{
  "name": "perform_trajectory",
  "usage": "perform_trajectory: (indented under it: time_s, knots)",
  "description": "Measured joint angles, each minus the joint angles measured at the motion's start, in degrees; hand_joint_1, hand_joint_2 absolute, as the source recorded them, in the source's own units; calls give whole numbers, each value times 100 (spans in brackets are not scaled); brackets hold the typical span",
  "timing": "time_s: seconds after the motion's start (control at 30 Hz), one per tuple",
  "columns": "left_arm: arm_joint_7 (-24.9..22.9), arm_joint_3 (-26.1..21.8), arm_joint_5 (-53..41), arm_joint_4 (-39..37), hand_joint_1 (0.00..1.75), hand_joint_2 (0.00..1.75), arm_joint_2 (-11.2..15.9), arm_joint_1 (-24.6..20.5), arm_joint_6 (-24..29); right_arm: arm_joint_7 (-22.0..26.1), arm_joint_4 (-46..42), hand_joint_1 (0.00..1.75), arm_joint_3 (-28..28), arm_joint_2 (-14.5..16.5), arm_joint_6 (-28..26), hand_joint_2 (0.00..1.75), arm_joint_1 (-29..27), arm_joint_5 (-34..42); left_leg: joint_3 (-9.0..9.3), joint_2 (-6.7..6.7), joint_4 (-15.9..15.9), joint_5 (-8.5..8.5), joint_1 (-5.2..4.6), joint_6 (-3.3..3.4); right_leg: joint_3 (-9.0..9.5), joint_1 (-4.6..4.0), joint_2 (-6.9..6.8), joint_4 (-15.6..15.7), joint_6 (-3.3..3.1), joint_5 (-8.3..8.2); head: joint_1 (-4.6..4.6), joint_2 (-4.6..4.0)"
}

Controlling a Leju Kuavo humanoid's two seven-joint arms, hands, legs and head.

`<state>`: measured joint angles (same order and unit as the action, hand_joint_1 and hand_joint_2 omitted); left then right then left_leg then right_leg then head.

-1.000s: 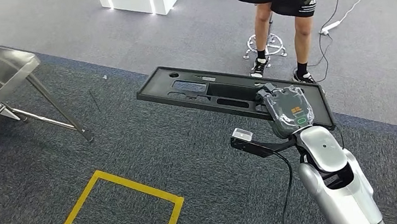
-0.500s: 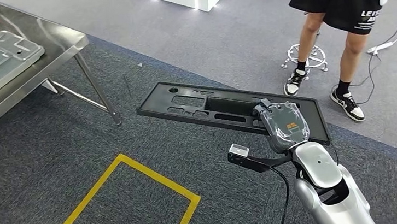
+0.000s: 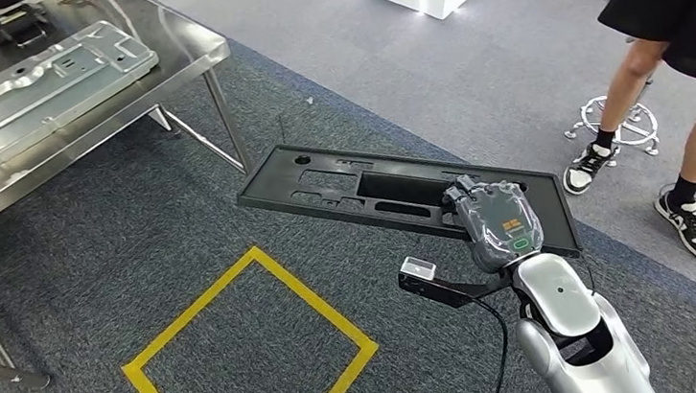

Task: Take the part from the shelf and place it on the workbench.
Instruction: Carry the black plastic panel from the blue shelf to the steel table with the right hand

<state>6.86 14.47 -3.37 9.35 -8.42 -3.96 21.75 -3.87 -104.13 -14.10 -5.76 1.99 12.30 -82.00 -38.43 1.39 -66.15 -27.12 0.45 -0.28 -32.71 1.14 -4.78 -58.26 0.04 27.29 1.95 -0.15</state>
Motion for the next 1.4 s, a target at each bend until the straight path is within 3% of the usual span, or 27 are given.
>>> perform_trajectory:
  time_s: [0.07, 0.1, 0.17, 0.2, 0.27, 0.33, 0.37, 0.4, 0.43, 0.47, 0.53, 0.6, 0.67, 0.7, 0.73, 0.83, 0.9, 0.93, 1.0, 1.03, 1.1, 1.13, 1.2, 1.23, 1.3, 1.33, 1.4]
  knots:
    - [0, -1, 1, 0, 0, 175, 6, -3, 0, -4, -1, 175, -1, 10, 0, 175, 18, -12, 300, 177, 589, 172, -37, 55, 41, -22, -126, -7, 60, 40, 0, 0]
    - [0, -2, 4, 0, 0, 175, 7, -6, 0, -3, -2, 175, -2, 15, 0, 175, 28, -15, 331, 197, 670, 161, -62, 91, 56, -36, -181, -4, 93, 52, 0, 0]
    - [0, -2, 18, 0, 0, 175, 8, -5, -2, 2, -2, 175, -4, 42, 4, 175, 52, -25, 330, 63, 684, 173, -79, 168, 85, -42, -281, 9, 162, 73, 1, 0]
    - [1, -2, 27, 0, 0, 175, 9, 0, -3, 2, -1, 175, -7, 58, 13, 175, 71, -34, 345, -5, 707, 184, -73, 201, 93, -29, -237, -17, 197, 108, -1, 0]
    - [1, -2, 39, 0, 0, 175, 9, -1, -4, -10, 2, 175, -10, 85, 40, 175, 131, -65, 380, -122, 750, 207, -51, 270, -47, -4, 56, -348, 237, 324, -1, 0]
    - [-6, -2, 41, 0, 0, 175, 8, -9, -4, -28, 16, 175, -13, 106, 92, 175, 192, -101, 376, -238, 756, 207, -57, 317, -428, 2, 361, -1104, 235, 676, -1, 0]
    - [-13, -2, 38, 0, 0, 175, 7, -16, -4, -37, 33, 175, -14, 116, 122, 175, 216, -114, 376, -315, 754, 206, -66, 332, -628, 0, 415, -1466, 231, 792, -1, 0]
    - [-21, -2, 37, 0, 0, 175, 5, -20, -4, -42, 55, 175, -14, 125, 153, 175, 241, -125, 381, -403, 752, 204, -73, 337, -748, -1, 434, -1651, 224, 791, -1, 0]
    - [-30, -2, 36, 0, 0, 175, 5, -20, -4, -43, 77, 175, -15, 132, 175, 175, 269, -130, 391, -502, 749, 204, -78, 339, -758, -2, 449, -1600, 209, 662, 0, 0]
    - [-36, -2, 36, 0, 0, 175, 5, -18, -4, -45, 92, 175, -15, 138, 190, 175, 300, -133, 404, -602, 745, 202, -80, 337, -661, -2, 492, -1327, 187, 439, -1, 0]
    - [-42, -2, 34, 0, 0, 175, -3, -15, -4, -47, 107, 175, -15, 145, 202, 175, 366, -134, 409, -775, 732, 196, -79, 322, -339, 5, 758, -528, 127, 12, -1, 0]
    - [-44, -3, 32, 0, 0, 175, -14, -16, -5, -51, 118, 175, -16, 150, 203, 175, 418, -134, 367, -917, 719, 198, -57, 273, -154, 3, 971, -77, 91, -99, 0, 0]
    - [-52, -3, 32, 0, 0, 175, -19, -4, -4, -51, 133, 175, -27, 173, 205, 175, 451, -134, 322, -1066, 731, 211, -29, 196, -107, -7, 902, 9, 69, -70, 0, 0]
    - [-66, -3, 33, 0, 0, 175, -16, 8, -3, -49, 140, 175, -36, 188, 211, 175, 469, -133, 312, -1054, 720, 200, -30, 161, -77, -2, 824, 44, 49, -75, 0, 0]
    - [-83, -3, 36, 0, 0, 175, -15, 14, -1, -47, 144, 175, -43, 202, 220, 175, 486, -131, 281, -938, 649, 151, -44, 130, -38, 11, 743, 84, 21, -80, 1, 0]
    - [-128, -5, 42, 0, 0, 175, -9, -5, 10, -45, 151, 175, -49, 224, 292, 175, 547, -110, -131, -348, -198, -261, -46, 49, 61, 17, 475, 150, -51, -57, 1, 0]
    - [-149, -6, 42, 0, 0, 175, -2, -20, 13, -42, 162, 175, -58, 224, 343, 175, 570, -97, -445, -224, -761, -409, -3, -4, 97, 16, 291, 140, -50, -12, 1, 0]
    - [-167, -7, 43, 0, 0, 175, 2, -18, 13, -40, 169, 175, -68, 224, 363, 175, 574, -91, -470, -198, -775, -337, 17, -28, 118, 23, 203, 132, -37, 15, 2, 0]
    - [-211, -8, 44, 0, 0, 175, 9, -5, 2, -36, 179, 175, -86, 224, 408, 175, 590, -68, -197, -72, -188, 48, 47, -64, 180, 41, 49, 109, 12, 82, 2, 0]
    - [-240, -8, 44, 0, 0, 175, 13, -1, -10, -33, 179, 175, -90, 224, 432, 175, 609, -50, -10, 76, 181, 193, 26, -73, 207, 35, -16, 96, 48, 119, 2, 0]
    - [-291, -9, 44, 0, 0, 175, 16, -10, -47, -28, 178, 175, -92, 222, 479, 175, 672, -12, 186, 289, 618, 302, -16, -11, 241, -9, -135, 75, 118, 177, 1, 0]
    - [-314, -9, 44, 0, 0, 175, 15, -14, -62, -25, 178, 175, -92, 222, 500, 175, 708, 3, 184, 301, 640, 267, -41, 35, 253, -33, -196, 78, 145, 192, 0, 0]
    - [-344, -9, 45, 0, 0, 175, 11, -11, -77, -13, 177, 175, -93, 221, 532, 175, 771, 23, 175, 157, 660, 265, -30, 128, 298, -36, -276, 88, 198, 234, 0, 0]
    - [-352, -9, 46, 0, 0, 175, 9, -13, -79, -8, 176, 175, -94, 219, 543, 175, 797, 33, 190, 83, 673, 265, -25, 167, 299, -17, -184, 34, 223, 295, 0, 0]
    - [-369, -9, 53, 0, 0, 175, 7, -28, -82, -4, 173, 175, -95, 200, 564, 175, 840, 62, 224, -57, 698, 271, -11, 239, 107, 13, 160, -415, 245, 567, -1, 0]
    - [-379, -9, 62, 0, 0, 175, 4, -35, -85, -4, 172, 175, -95, 184, 580, 175, 851, 80, 228, -125, 698, 268, -18, 262, -95, 10, 316, -801, 235, 741, -2, 0]
    - [-398, -9, 78, 0, 0, 175, -2, -34, -93, -1, 173, 175, -95, 146, 620, 175, 853, 111, 239, -293, 696, 262, -42, 291, -524, -7, 413, -1495, 209, 928, -2, 0]
